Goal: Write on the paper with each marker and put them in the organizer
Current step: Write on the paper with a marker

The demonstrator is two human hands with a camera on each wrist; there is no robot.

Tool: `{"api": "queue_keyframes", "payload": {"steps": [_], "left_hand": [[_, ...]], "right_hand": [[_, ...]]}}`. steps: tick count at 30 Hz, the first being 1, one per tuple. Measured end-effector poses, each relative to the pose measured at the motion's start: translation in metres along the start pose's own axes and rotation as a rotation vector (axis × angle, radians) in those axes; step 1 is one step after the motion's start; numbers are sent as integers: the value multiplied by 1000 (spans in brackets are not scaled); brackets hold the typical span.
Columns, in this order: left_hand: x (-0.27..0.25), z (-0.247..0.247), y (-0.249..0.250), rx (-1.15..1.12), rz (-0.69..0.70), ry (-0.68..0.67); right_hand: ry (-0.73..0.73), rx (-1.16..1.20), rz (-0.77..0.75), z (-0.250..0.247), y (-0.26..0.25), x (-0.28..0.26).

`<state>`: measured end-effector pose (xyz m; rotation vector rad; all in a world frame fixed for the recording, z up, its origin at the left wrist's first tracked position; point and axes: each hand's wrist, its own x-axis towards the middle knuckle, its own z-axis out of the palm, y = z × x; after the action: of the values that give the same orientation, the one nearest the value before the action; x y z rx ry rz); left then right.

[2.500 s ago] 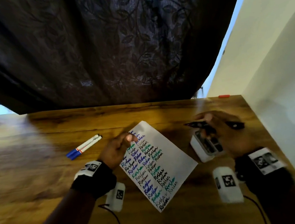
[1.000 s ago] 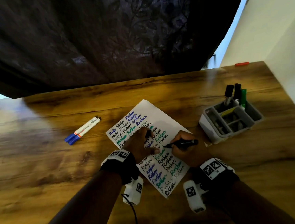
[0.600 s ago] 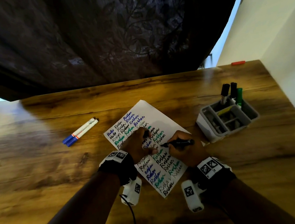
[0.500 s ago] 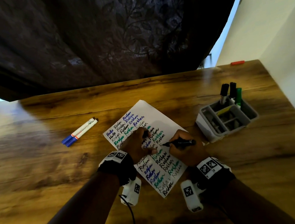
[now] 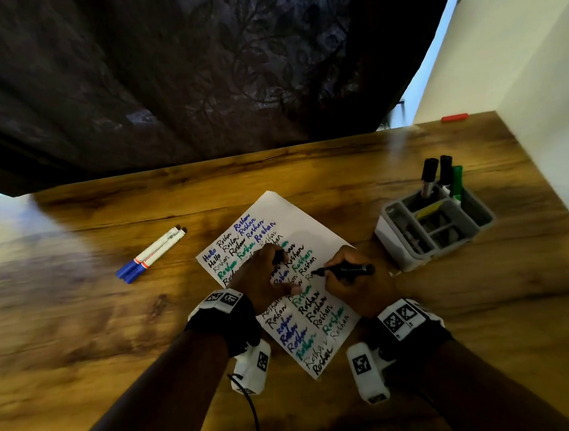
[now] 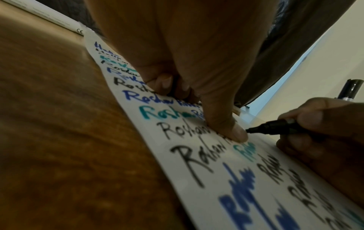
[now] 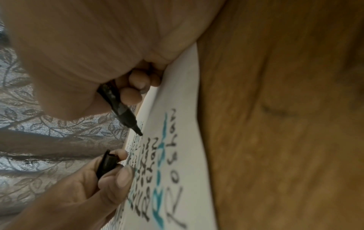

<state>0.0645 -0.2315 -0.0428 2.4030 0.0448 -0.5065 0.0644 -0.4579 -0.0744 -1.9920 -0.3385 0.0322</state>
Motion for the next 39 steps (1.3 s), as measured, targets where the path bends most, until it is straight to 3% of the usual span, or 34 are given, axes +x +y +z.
{"api": "queue_keyframes", "payload": {"steps": [39], "left_hand": [[2, 3, -5, 15, 5, 2]], "right_hand": [[76, -190, 61, -2, -3, 3]]}}
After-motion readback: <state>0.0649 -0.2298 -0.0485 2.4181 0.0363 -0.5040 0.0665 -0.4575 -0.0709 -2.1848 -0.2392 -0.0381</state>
